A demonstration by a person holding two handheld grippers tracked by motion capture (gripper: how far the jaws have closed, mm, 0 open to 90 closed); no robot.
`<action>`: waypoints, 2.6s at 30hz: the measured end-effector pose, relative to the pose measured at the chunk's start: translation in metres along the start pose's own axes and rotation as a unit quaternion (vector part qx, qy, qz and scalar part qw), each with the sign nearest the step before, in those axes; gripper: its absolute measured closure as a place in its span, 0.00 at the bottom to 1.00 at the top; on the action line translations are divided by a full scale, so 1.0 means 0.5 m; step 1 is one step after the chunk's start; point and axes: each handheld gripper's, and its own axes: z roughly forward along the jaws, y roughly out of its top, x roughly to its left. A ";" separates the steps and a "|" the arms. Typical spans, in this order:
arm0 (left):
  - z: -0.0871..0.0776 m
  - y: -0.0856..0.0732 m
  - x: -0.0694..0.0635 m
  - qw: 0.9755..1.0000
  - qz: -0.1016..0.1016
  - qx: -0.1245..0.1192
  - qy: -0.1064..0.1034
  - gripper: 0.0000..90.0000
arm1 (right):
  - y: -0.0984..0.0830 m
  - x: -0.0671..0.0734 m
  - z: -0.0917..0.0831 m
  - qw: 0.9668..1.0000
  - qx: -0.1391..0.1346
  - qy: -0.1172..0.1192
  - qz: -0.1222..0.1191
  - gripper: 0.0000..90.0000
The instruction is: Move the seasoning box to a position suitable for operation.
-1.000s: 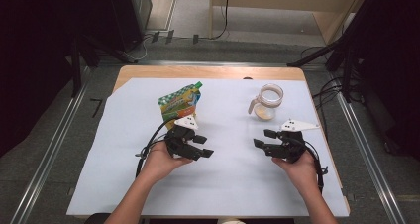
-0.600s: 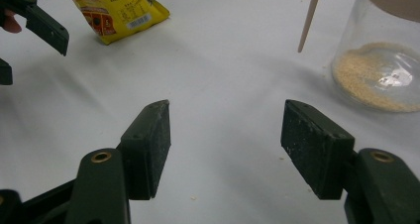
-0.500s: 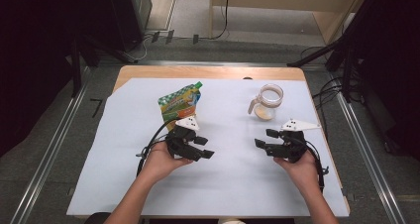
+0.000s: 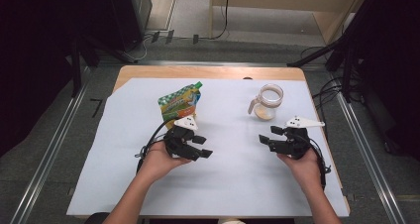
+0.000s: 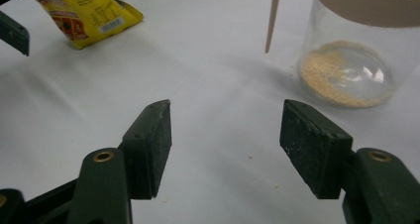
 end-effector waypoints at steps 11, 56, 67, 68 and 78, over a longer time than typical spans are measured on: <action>-0.007 -0.002 -0.001 1.000 0.002 -0.001 0.002 0.48 | 0.012 -0.032 0.009 0.999 0.002 -0.016 0.029 0.48; -0.009 -0.026 -0.020 1.000 -0.008 -0.007 0.000 0.48 | 0.059 -0.142 0.131 0.993 -0.011 -0.113 0.035 0.18; -0.016 -0.046 -0.022 1.000 -0.019 -0.003 0.009 0.48 | 0.054 -0.156 0.176 0.992 -0.043 -0.107 0.044 0.11; -0.016 -0.047 -0.021 1.000 -0.019 -0.002 0.009 0.48 | 0.052 -0.157 0.179 0.992 -0.049 -0.107 0.043 0.10; -0.010 -0.044 -0.021 1.000 -0.018 0.000 0.006 0.48 | 0.058 -0.149 0.178 0.991 -0.040 -0.126 0.028 0.13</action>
